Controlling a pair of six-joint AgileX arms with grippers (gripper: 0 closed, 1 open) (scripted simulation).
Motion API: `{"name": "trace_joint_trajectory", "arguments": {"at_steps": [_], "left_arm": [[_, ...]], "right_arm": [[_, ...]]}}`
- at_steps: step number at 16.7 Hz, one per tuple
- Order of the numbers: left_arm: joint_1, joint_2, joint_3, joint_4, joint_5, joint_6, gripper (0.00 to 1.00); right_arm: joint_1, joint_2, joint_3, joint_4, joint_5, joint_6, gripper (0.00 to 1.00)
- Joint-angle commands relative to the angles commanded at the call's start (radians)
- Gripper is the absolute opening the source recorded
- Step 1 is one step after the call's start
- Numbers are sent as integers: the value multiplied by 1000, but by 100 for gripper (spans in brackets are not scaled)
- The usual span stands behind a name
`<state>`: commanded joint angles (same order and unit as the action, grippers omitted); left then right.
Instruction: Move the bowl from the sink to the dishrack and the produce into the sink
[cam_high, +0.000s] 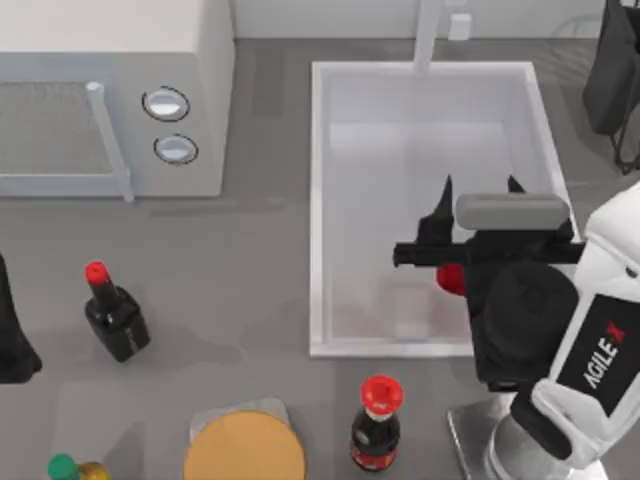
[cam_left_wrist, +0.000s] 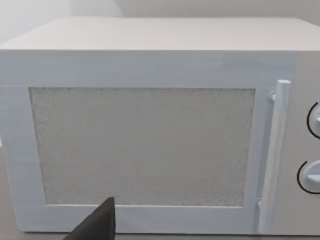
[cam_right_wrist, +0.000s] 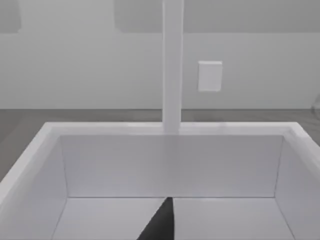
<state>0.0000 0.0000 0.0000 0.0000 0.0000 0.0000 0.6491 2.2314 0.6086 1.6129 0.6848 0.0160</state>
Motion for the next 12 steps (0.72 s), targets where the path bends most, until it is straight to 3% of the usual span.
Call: {"name": "trace_joint_trajectory", "arguments": {"at_steps": [2,3,12], "left_arm": [[0,0,0,0,0,0,100],[0,0,0,0,0,0,100],[0,0,0,0,0,0,100]], "right_arm": [[0,0,0,0,0,0,98],[0,0,0,0,0,0,100],[0,0,1,0,0,0,100]]}}
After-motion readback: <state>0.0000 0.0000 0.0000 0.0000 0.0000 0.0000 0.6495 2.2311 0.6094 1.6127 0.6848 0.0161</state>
